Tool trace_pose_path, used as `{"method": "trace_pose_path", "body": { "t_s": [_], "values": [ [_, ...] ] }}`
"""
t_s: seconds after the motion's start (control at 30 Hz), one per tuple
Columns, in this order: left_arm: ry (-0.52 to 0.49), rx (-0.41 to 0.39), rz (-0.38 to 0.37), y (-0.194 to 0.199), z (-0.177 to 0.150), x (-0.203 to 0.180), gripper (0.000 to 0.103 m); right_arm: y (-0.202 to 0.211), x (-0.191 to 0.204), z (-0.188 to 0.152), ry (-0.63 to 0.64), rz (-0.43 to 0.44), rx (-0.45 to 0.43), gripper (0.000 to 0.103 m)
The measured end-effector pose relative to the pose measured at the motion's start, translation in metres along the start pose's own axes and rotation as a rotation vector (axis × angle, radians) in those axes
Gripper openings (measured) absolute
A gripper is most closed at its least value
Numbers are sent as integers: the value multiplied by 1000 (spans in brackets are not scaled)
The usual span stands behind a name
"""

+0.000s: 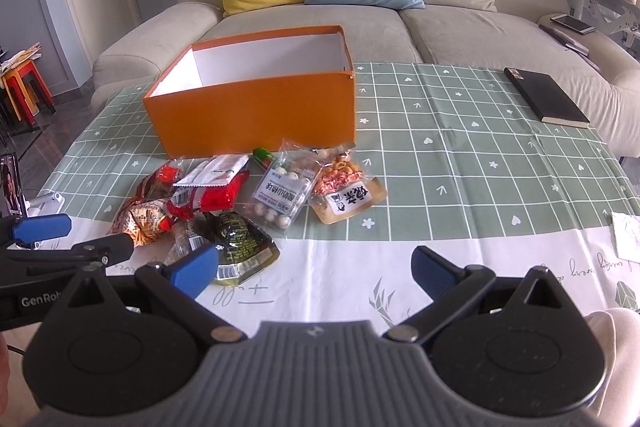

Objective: Organize snacks

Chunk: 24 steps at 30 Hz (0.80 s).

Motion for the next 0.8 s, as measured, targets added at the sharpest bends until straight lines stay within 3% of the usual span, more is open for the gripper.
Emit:
{"method": "trace_pose_path", "body": {
  "t_s": [0.8],
  "values": [
    [1, 11, -6, -3, -1, 1, 86, -4, 2, -1, 15, 1, 24, 100]
  ]
}}
Point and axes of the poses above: each gripper's, at about its wrist camera, not at the fingertips, and y roughly against the way its jaws point, x to its left, z to its top, the point moved 8 cm from there along -y, roughly the way its jaws point, and after that the axes turned 10 degrees about x, right-handed, at the moved point
